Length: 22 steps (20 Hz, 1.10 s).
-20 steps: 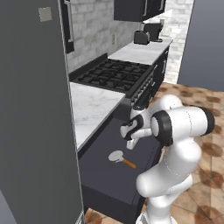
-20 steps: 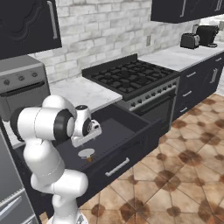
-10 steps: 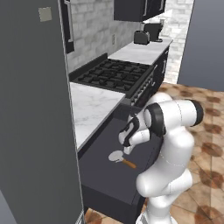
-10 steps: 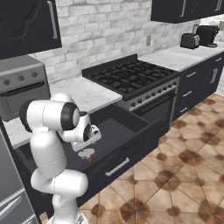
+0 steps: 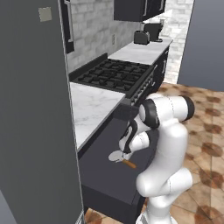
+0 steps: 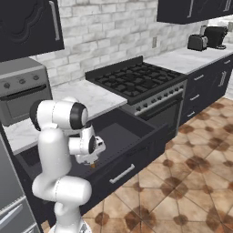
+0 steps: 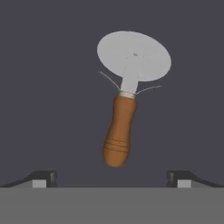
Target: Take the pizza cutter from the drawer on the right and place it on the dining counter for cutting.
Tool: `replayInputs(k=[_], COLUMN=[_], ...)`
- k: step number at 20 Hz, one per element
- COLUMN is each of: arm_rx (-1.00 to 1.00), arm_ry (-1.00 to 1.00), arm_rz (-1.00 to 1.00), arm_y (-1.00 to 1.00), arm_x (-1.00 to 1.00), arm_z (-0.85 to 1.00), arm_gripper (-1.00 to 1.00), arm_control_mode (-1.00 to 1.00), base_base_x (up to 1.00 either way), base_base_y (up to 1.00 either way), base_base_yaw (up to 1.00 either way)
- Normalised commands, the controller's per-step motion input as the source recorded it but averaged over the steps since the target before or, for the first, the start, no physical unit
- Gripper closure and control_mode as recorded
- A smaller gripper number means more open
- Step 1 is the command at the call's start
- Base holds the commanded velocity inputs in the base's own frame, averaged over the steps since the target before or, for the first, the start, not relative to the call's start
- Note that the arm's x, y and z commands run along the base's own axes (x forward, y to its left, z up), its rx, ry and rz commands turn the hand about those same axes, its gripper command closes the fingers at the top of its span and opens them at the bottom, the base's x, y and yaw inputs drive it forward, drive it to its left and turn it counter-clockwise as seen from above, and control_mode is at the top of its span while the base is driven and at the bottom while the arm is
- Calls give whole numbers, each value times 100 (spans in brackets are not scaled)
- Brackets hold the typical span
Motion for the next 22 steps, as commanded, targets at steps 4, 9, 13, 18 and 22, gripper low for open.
replayInputs(k=[4, 9, 13, 18, 22], arm_rx=[0, 0, 0, 0, 0], arm_ry=[0, 0, -1, -1, 0], arm_rz=[0, 0, 0, 0, 0], arm_y=[11, 8, 0, 0, 0], arm_x=[0, 5, 11, 18, 11], arm_z=[-37, -31, -24, -21, -25], arm_gripper=[-100, -100, -100, -100, -100], arm_control_mode=[-100, -100, -100, -100, -100], base_base_x=[0, 0, 0, 0, 0], base_base_y=[0, 0, 0, 0, 0], base_base_yaw=[0, 0, 0, 0, 0])
